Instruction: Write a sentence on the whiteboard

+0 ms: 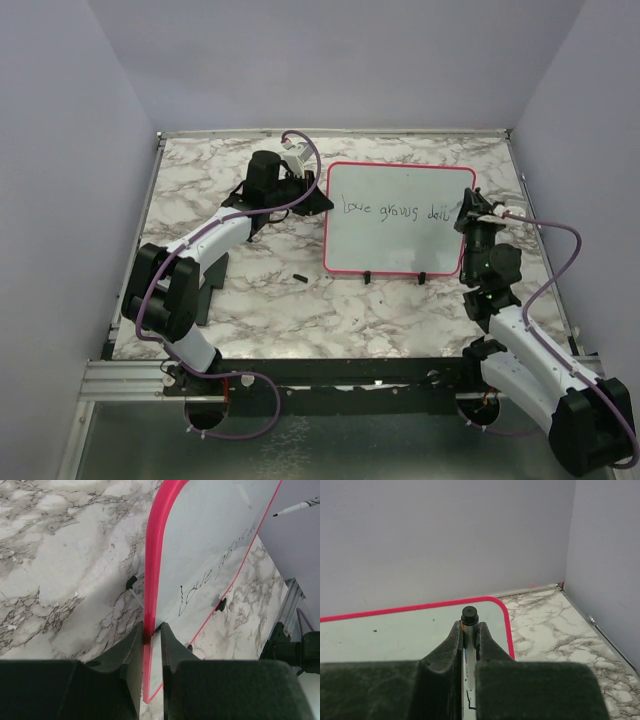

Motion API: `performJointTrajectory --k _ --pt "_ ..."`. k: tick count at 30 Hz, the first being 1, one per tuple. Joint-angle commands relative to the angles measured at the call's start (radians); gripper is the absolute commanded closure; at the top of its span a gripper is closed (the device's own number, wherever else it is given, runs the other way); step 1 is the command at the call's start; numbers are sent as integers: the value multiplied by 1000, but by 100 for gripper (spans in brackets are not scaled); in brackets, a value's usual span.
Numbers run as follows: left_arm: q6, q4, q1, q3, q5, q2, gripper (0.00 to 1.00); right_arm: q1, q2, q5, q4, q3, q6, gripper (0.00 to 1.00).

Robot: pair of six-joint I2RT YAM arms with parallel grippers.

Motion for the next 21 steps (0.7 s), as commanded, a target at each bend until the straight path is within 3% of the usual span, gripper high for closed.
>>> performJointTrajectory --k 1,21 --pt "13 24 11 -5 -33 -33 100 -5 17 11 -3 3 9 99" --pt "18 24 11 -8 -35 -33 100 -4 104 44 95 10 -43 99"
